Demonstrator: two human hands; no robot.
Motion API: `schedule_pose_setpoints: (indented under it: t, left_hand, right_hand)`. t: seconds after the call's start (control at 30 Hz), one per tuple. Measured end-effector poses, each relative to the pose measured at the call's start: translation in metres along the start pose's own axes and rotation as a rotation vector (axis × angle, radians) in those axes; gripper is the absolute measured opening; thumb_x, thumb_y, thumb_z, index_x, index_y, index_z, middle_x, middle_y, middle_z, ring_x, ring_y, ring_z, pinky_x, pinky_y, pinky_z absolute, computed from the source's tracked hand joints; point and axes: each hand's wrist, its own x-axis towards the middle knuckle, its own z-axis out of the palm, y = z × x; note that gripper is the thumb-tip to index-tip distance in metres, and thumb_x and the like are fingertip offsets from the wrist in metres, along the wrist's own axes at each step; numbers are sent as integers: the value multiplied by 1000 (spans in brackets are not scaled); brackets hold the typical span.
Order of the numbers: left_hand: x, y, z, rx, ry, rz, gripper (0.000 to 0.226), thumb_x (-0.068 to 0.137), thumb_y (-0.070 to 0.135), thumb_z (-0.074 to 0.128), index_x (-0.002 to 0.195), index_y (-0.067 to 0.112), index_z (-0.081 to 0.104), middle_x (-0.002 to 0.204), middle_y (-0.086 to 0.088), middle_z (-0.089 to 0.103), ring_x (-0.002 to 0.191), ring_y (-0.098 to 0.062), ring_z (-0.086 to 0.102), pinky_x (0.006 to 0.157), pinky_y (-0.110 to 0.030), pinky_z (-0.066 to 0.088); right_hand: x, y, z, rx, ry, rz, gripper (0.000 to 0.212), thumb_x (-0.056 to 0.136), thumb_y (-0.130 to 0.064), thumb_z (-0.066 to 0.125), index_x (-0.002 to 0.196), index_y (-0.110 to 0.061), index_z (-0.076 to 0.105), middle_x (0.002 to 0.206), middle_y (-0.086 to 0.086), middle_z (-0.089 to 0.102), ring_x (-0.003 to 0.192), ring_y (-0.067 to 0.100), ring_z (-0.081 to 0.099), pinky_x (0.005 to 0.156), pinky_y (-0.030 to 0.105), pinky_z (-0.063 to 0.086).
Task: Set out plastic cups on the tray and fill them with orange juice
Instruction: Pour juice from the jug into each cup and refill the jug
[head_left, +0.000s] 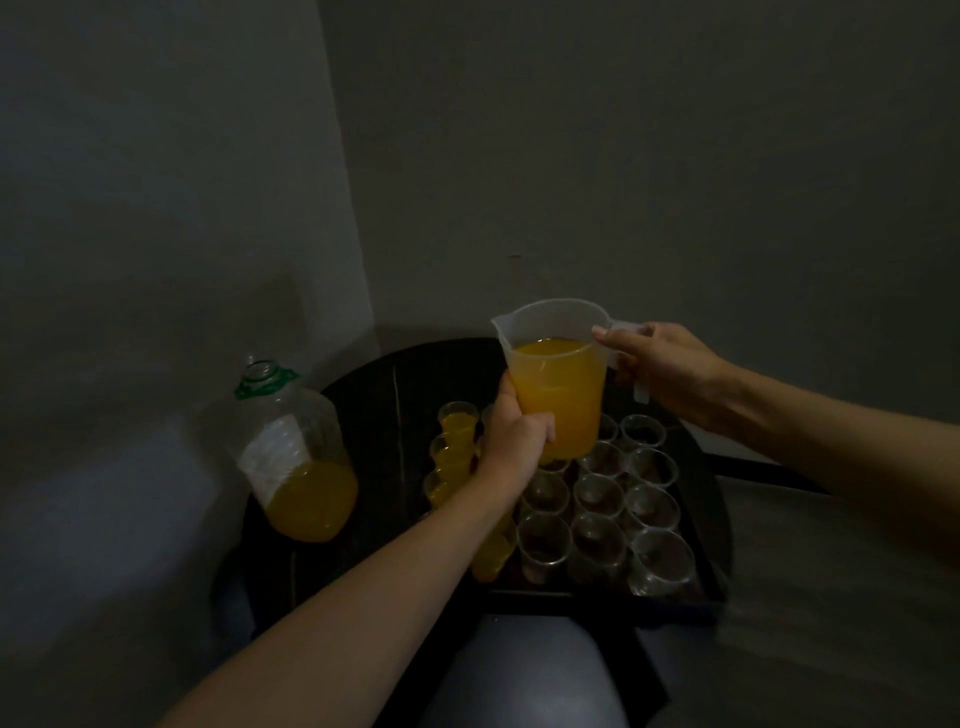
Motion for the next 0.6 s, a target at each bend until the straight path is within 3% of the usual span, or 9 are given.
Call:
schedule_pose_setpoints:
  t: [0.13, 0.23, 0.3, 0.4, 0.5, 0.6]
  left_hand:
    - [-7, -1, 26, 44, -39, -20, 80, 77, -5, 58, 144, 33, 35, 120, -1, 54, 109, -17, 54, 92, -38, 49]
    - [-9, -8, 44, 60, -49, -28, 81, 78, -3, 61, 141, 39, 34, 122, 2, 53, 112, -16, 54, 102, -48, 47]
    - [-12, -10, 55, 53, -52, -48, 81, 78, -3, 61, 143, 37, 35, 123, 1, 53, 114, -18, 53, 103, -48, 47]
    - [-17, -14, 72, 30, -59, -40, 77, 81, -6, 57, 144, 32, 36, 118, 1, 53, 108, -16, 53, 94, -37, 47]
    - [-18, -24, 87, 21, -76, -58, 80, 77, -5, 55, 143, 37, 38, 124, 2, 54, 116, -17, 53, 105, -46, 44]
    - [-17, -40, 102, 35, -71, -99, 83, 70, 3, 57, 141, 42, 39, 125, 3, 55, 117, -18, 54, 108, -52, 43]
  right_hand:
    - [-14, -1, -18, -22, 19, 15, 34, 94, -34, 64, 112, -5, 66, 88, 2, 71, 75, 11, 66, 66, 23, 50]
    - [-22, 2, -31, -58, 18, 27, 21, 96, -31, 62, 94, -11, 64, 67, -10, 71, 65, 1, 67, 65, 20, 49]
    - [-27, 6, -39, -79, 54, 38, 21, 95, -33, 63, 90, -12, 62, 77, -1, 66, 76, 11, 63, 76, 25, 51]
    - [-31, 14, -54, -121, 86, 73, 30, 92, -39, 66, 97, -9, 67, 86, 9, 53, 85, 24, 50, 92, 41, 48]
    - [-33, 23, -69, -156, 97, 116, 47, 90, -43, 67, 110, 0, 66, 81, 8, 51, 82, 25, 49, 85, 41, 49]
    - [-33, 32, -79, -198, 88, 146, 50, 90, -45, 66, 117, -3, 64, 81, 7, 53, 76, 19, 51, 75, 34, 47]
